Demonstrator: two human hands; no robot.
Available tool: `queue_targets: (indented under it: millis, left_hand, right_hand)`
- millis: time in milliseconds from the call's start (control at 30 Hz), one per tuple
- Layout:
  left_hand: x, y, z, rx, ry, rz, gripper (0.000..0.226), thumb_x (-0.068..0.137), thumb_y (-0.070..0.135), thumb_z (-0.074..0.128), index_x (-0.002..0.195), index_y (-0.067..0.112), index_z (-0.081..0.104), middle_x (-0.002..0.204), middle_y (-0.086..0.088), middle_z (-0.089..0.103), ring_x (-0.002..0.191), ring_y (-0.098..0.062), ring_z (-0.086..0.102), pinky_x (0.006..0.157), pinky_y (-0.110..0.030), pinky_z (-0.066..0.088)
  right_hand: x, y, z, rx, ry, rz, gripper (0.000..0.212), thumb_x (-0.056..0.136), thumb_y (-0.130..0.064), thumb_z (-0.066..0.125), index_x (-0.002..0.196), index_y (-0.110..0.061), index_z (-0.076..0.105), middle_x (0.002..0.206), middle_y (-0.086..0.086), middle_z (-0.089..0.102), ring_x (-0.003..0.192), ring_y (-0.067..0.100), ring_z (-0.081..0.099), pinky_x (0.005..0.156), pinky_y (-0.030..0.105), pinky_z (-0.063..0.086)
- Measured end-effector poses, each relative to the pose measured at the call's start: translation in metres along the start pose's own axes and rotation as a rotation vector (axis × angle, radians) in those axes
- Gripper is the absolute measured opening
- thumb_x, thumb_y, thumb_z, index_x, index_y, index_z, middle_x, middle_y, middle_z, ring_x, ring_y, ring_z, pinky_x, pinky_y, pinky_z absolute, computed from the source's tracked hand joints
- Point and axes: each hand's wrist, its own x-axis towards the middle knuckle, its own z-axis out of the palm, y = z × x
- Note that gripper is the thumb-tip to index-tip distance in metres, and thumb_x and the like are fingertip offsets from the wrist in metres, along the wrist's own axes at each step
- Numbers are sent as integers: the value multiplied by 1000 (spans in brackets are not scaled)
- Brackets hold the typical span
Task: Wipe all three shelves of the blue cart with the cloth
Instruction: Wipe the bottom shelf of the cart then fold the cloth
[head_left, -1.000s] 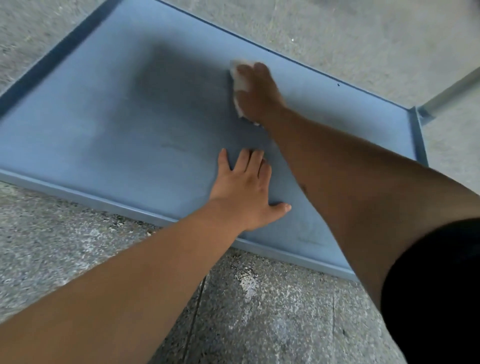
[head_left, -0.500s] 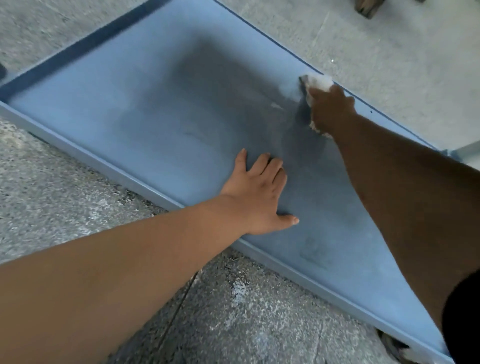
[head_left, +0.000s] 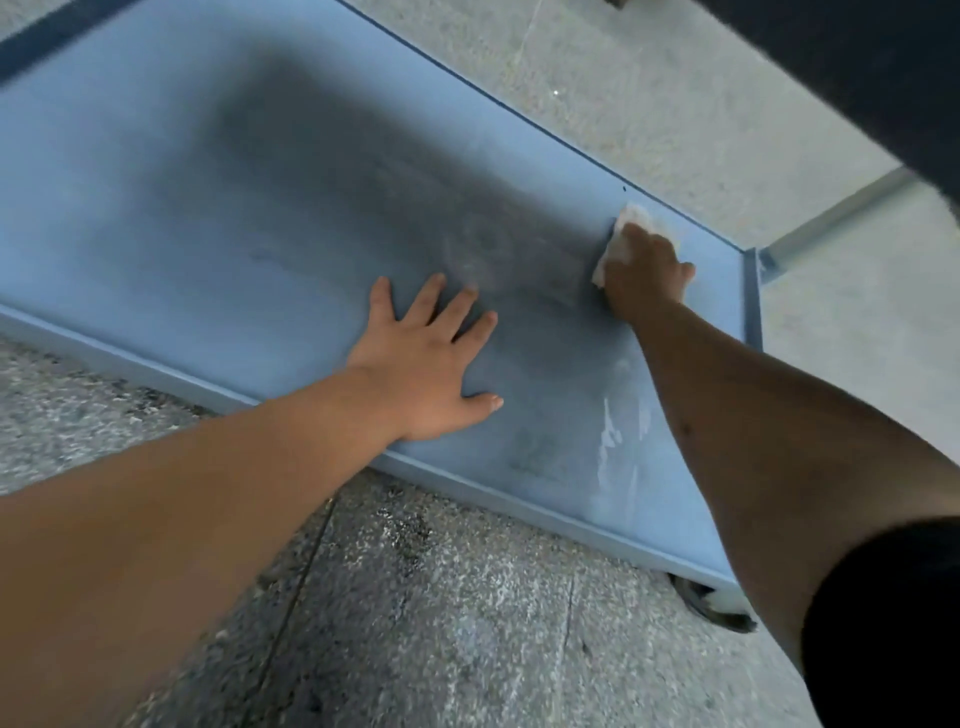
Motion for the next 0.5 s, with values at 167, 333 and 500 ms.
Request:
queue_targets:
  millis: [167, 333, 500]
  left_hand:
    - [0, -3, 2, -14, 22, 16, 96, 72, 84, 7, 151, 29, 12, 159, -5, 10, 146, -30, 4, 105, -72, 5]
    - [-6, -5, -1, -69, 73, -30, 102, 69, 84, 20, 144, 14, 27, 138, -13, 30, 132, -31, 25, 112, -64, 11]
    - [-8, -7, 1, -94, 58, -13, 99, 75, 81, 21, 148, 14, 22, 151, -9, 24, 142, -26, 17, 114, -62, 6]
  right_hand:
    - [-37, -74, 28, -25, -61, -293, 54, 92, -34, 48, 145, -34, 38, 152, 1, 35, 122, 39, 37, 101, 35, 32]
    - [-69, -161, 51, -145, -90, -586, 62, 77, -63, 50, 137, -45, 43, 138, 2, 40, 122, 32, 37, 93, 43, 40]
    - [-63, -129, 44, -15, -211, -638, 60, 88, -33, 55, 146, -24, 40, 159, 7, 21, 147, 28, 16, 118, 38, 18]
